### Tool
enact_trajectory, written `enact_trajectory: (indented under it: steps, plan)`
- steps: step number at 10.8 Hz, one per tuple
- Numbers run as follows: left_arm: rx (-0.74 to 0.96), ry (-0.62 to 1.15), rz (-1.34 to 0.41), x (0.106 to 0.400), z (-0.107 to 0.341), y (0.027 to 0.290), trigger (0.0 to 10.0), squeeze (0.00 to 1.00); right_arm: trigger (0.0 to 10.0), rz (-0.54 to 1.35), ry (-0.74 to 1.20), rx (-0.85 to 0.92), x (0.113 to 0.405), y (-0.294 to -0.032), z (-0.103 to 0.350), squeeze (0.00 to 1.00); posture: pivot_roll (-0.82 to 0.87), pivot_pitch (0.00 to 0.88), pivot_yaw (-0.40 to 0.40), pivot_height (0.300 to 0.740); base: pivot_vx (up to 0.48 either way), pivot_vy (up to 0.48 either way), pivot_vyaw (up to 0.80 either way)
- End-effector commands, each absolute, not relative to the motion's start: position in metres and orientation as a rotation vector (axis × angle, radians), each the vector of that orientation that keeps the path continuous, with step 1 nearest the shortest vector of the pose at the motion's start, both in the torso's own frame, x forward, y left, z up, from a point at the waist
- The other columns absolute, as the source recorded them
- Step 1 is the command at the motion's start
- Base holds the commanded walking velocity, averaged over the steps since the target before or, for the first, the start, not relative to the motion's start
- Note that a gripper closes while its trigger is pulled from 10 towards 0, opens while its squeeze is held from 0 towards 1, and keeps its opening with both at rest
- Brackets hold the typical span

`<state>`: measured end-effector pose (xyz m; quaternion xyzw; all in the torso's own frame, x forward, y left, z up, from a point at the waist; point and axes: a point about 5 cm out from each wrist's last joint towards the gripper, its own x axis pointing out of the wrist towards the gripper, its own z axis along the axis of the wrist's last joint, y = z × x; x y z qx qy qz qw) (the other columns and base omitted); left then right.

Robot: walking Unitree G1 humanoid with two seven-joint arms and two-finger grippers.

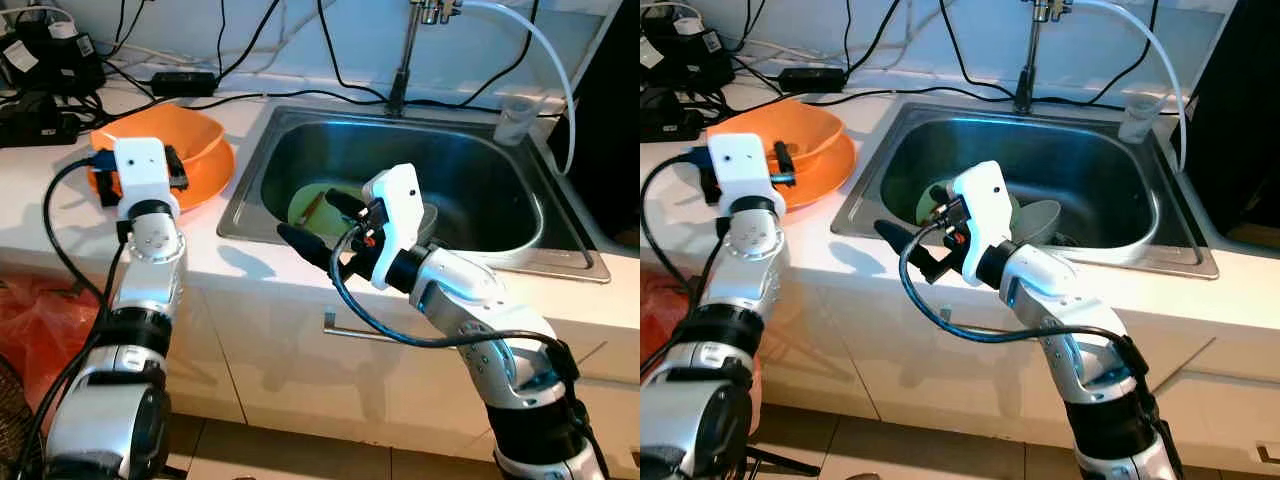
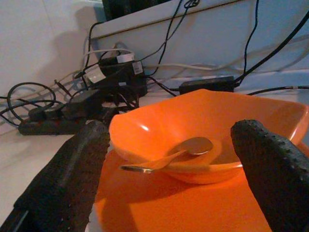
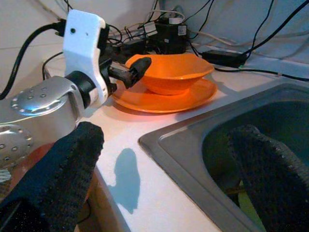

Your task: Kitchen organization

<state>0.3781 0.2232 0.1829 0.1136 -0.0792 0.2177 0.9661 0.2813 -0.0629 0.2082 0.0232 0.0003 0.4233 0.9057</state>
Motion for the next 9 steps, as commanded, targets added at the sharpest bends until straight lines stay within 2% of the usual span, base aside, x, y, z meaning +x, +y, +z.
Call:
enact_trajectory:
  steps: [1,9]
  plan:
    - [0.229,-0.169,0.437,0.381,0.188,0.224,10.0,0.0,10.0,0.871,-0.004,0.049,0.279,-0.064,0.211,0.0,0.04,0.0,0.003,0.74,0.0,0.0,0.0]
    - [0.191,-0.133,0.495,0.385,0.186,0.237,10.0,0.0,10.0,0.833,0.041,0.034,0.266,-0.079,0.207,0.0,-0.02,0.025,-0.014,0.74,0.0,0.0,0.0]
